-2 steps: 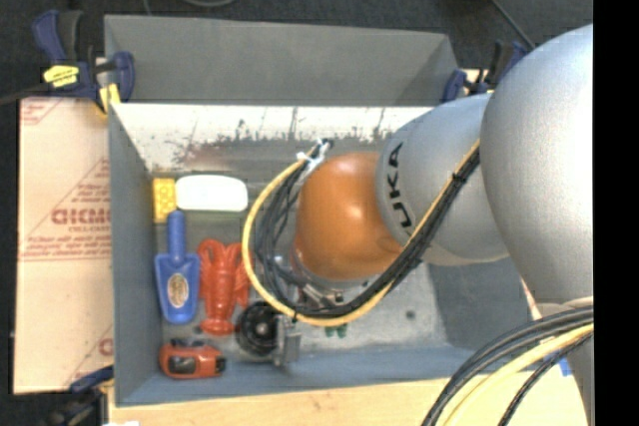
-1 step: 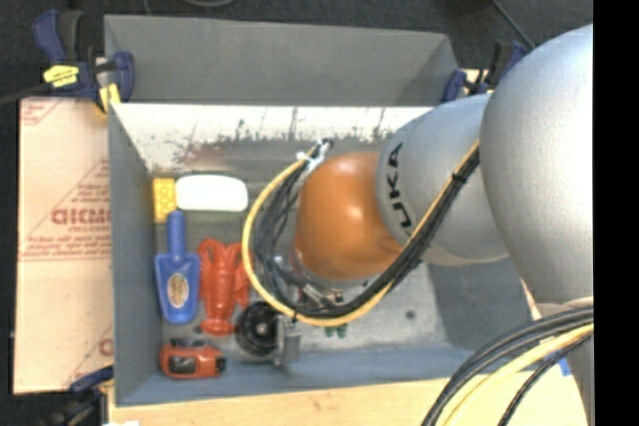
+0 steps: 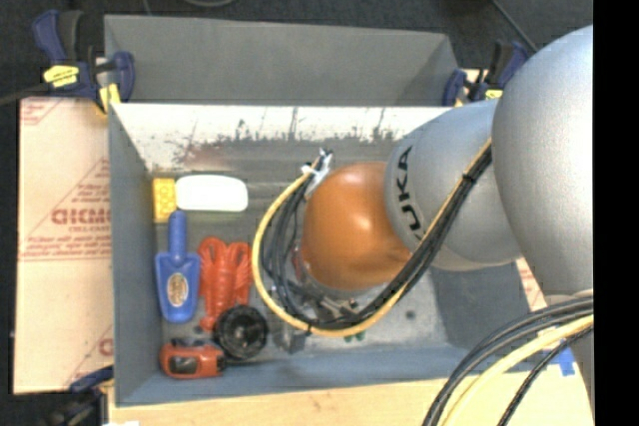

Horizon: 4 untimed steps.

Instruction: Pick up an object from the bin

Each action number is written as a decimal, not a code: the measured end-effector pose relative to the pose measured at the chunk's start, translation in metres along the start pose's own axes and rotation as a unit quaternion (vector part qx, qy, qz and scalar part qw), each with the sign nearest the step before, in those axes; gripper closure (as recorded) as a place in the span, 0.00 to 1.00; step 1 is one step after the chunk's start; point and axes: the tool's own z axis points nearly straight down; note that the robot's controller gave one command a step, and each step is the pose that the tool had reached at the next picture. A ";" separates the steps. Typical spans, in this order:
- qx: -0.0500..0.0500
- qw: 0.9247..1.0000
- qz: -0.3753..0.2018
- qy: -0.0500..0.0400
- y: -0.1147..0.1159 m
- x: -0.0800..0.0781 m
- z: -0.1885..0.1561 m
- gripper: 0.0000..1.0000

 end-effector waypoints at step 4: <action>0.000 0.994 -0.108 -0.003 0.050 -0.024 0.006 0.00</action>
Offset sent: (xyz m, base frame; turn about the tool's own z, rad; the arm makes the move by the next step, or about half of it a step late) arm 0.0000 0.0000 0.0000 0.0000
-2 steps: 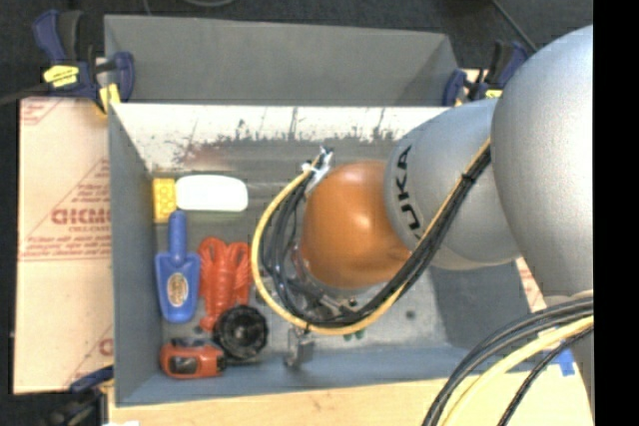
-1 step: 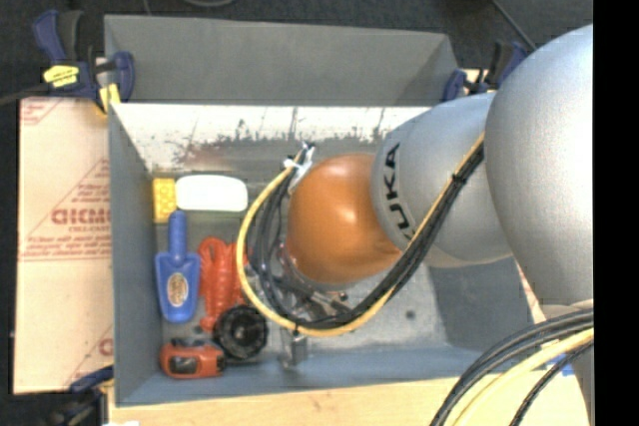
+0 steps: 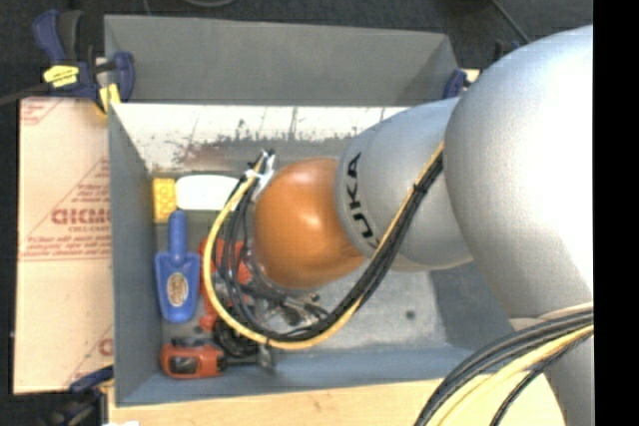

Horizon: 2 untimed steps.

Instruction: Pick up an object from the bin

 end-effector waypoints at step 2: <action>0.002 0.996 -0.093 -0.006 0.004 -0.007 0.009 1.00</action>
Offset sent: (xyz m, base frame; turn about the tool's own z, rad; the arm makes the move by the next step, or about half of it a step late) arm 0.0000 0.0000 0.0000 0.0000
